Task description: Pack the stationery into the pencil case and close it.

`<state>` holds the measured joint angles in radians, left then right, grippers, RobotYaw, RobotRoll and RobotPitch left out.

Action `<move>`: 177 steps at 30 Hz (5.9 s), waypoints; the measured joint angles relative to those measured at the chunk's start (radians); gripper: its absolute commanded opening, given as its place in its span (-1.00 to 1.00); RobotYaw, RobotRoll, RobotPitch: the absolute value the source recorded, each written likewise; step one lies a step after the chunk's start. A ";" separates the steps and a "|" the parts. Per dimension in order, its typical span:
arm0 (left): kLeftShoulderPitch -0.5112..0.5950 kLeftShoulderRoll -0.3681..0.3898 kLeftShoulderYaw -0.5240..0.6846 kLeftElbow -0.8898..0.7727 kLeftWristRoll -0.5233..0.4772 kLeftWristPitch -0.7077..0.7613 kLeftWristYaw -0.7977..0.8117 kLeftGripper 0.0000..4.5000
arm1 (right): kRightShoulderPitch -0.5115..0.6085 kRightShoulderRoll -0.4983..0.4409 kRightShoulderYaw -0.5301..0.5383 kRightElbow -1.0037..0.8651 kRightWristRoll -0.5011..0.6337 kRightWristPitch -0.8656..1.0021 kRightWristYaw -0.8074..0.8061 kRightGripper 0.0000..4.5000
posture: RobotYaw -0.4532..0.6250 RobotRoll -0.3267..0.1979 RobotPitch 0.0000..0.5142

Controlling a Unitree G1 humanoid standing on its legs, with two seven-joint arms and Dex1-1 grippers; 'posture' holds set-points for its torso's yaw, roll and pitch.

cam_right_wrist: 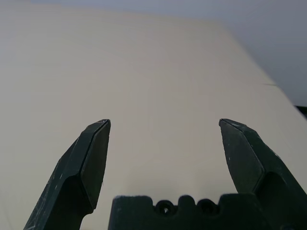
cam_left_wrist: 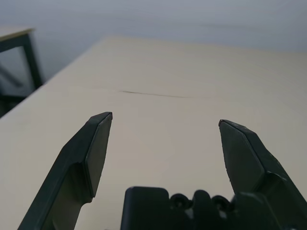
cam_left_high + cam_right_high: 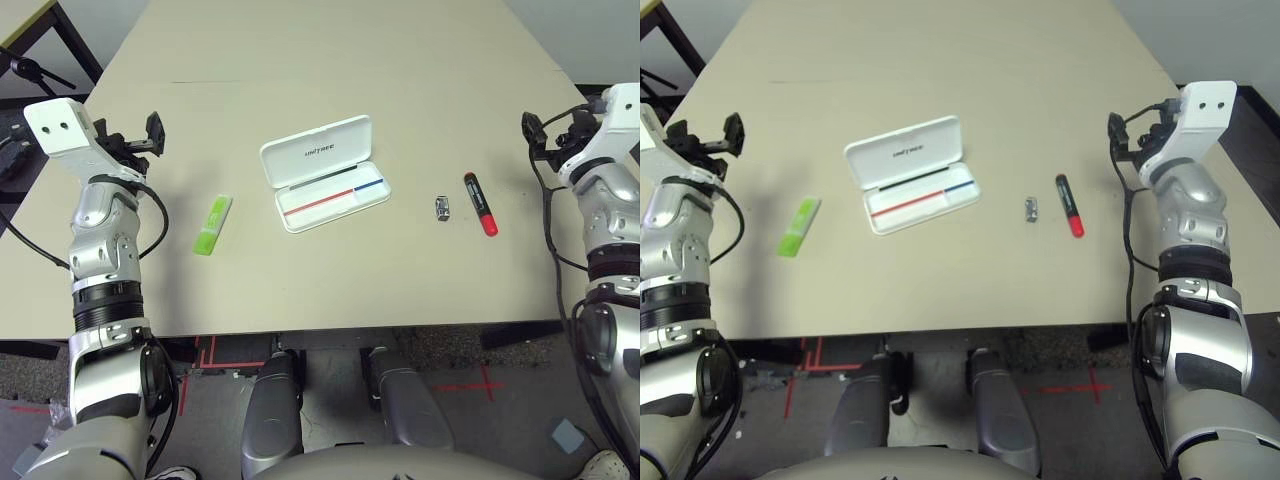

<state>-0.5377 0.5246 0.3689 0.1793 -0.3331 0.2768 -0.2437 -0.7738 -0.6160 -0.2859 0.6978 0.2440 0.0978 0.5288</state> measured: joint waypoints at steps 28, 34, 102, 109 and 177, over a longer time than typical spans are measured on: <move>0.089 0.045 -0.347 -0.561 -0.304 0.505 -0.412 0.99 | 0.173 -0.141 0.175 -0.426 0.071 0.386 0.458 1.00 | -0.34 0.25 -0.24; 0.083 0.090 -0.486 -0.551 -0.232 0.505 -0.469 0.99 | 0.182 -0.141 0.195 -0.453 0.071 0.388 0.469 1.00 | -0.35 0.25 -0.25; 0.045 0.229 -0.701 -0.333 0.150 0.115 -0.883 -0.99 | 0.335 -0.227 0.286 -0.754 0.193 0.596 0.636 1.00 | -0.38 0.25 -0.26; 0.078 0.241 -0.704 -0.344 0.160 0.099 -0.908 -0.99 | 0.335 -0.233 0.350 -0.754 0.160 0.567 0.651 1.00 | -0.37 0.25 -0.26; 0.071 0.261 -0.548 -0.522 0.043 0.227 -0.868 0.99 | 0.064 0.002 0.155 -0.383 0.062 1.006 -0.115 1.00 | -0.37 0.25 -0.29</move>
<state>-0.4667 0.7853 -0.1787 -0.3428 -0.2904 0.5039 -1.1119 -0.7097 -0.6142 -0.1306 0.3152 0.3055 1.1041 0.4139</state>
